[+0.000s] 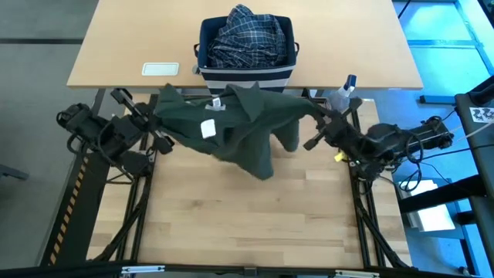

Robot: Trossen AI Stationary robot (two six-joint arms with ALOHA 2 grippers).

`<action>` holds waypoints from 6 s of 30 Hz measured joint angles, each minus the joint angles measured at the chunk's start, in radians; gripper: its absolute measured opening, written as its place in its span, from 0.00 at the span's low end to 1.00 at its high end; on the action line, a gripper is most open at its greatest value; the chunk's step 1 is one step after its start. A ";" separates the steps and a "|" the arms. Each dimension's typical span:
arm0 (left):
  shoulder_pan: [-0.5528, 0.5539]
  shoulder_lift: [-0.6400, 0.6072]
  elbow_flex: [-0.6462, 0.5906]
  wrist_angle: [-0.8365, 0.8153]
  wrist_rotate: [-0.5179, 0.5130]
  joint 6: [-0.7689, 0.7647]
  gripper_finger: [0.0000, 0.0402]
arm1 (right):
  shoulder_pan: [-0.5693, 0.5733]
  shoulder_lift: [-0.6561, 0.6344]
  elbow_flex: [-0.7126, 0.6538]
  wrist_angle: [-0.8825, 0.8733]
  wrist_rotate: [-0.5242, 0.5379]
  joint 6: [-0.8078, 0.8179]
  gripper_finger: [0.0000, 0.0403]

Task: Fold Laundry from Bin
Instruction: Fold the green polo shirt

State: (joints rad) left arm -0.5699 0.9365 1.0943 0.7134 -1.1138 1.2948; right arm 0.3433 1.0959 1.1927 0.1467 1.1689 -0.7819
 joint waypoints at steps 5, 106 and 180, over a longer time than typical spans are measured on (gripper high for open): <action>0.064 -0.001 0.000 -0.016 0.006 0.001 0.00 | -0.051 0.002 0.000 -0.084 -0.017 0.071 0.00; 0.502 0.227 0.000 -0.132 0.356 -0.515 0.00 | -0.113 0.883 0.314 0.478 -0.112 0.115 0.11; 0.540 0.146 0.304 -0.796 0.269 0.004 0.00 | -0.587 0.143 0.518 -0.848 -0.529 0.174 0.00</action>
State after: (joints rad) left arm -0.0296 1.0828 1.3979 -0.0823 -0.8447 1.2986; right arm -0.2436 1.2388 1.7103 -0.7014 0.6397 -0.6083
